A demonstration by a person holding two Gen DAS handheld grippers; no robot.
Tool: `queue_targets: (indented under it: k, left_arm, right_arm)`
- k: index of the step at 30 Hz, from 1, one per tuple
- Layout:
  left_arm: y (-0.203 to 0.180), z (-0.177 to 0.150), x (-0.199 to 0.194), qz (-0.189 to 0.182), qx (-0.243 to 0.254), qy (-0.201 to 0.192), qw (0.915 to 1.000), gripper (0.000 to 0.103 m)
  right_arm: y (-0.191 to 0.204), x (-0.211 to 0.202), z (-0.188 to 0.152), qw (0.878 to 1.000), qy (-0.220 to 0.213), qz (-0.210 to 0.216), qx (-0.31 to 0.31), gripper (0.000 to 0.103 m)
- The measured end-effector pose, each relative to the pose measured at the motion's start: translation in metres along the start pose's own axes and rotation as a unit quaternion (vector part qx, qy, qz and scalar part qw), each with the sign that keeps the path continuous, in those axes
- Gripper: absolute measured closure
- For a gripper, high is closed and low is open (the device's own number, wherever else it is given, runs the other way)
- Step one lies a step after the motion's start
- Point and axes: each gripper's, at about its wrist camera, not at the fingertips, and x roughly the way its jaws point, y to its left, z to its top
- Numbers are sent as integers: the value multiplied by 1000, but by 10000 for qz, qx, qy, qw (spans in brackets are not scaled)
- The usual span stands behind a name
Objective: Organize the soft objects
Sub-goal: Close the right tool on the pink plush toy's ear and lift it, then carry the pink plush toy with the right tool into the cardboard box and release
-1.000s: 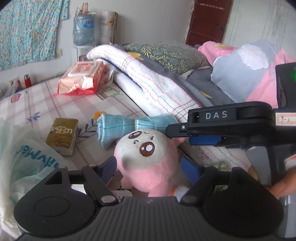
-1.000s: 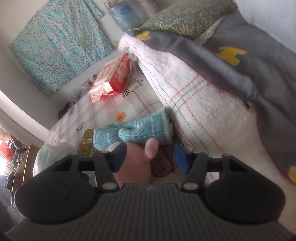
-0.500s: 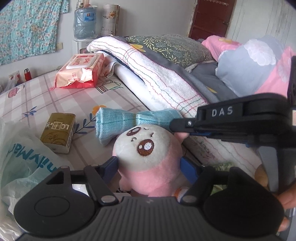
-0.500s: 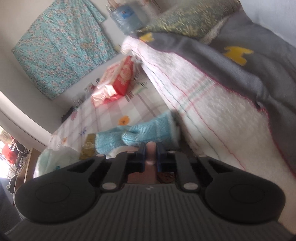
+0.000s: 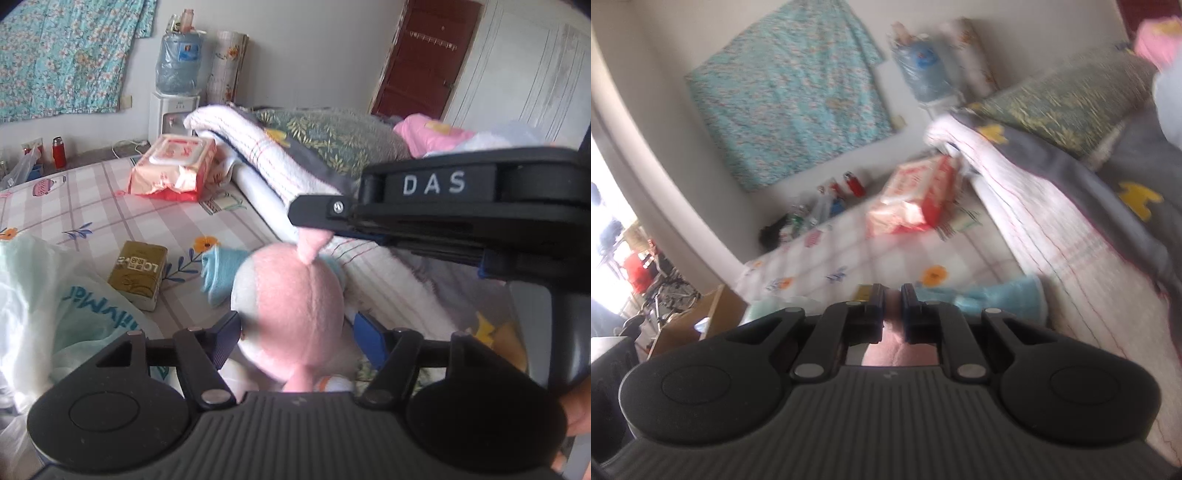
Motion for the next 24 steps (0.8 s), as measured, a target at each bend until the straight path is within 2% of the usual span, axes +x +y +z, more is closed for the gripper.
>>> queue_targets:
  k: [7, 11, 14, 18, 24]
  left_arm:
    - [6, 4, -59, 16, -106, -553, 9984, 34]
    - [27, 3, -104, 238, -308, -927, 9949, 33]
    - [52, -5, -140, 491, -554, -1184, 9902, 31]
    - [91, -18, -185, 1055, -1025, -1489, 9779, 31]
    - [153, -52, -249, 1924, -1843, -1715, 9485, 29]
  right_arm:
    - [56, -35, 16, 9973, -208, 498, -503, 95]
    - [102, -43, 23, 9911, -142, 1052, -798, 95]
    - [143, -39, 24, 9822, 20, 1579, -1013, 95]
    - [207, -18, 19, 9646, 393, 2277, -1268, 95]
    - [297, 36, -7, 9321, 1378, 3036, -1414, 95]
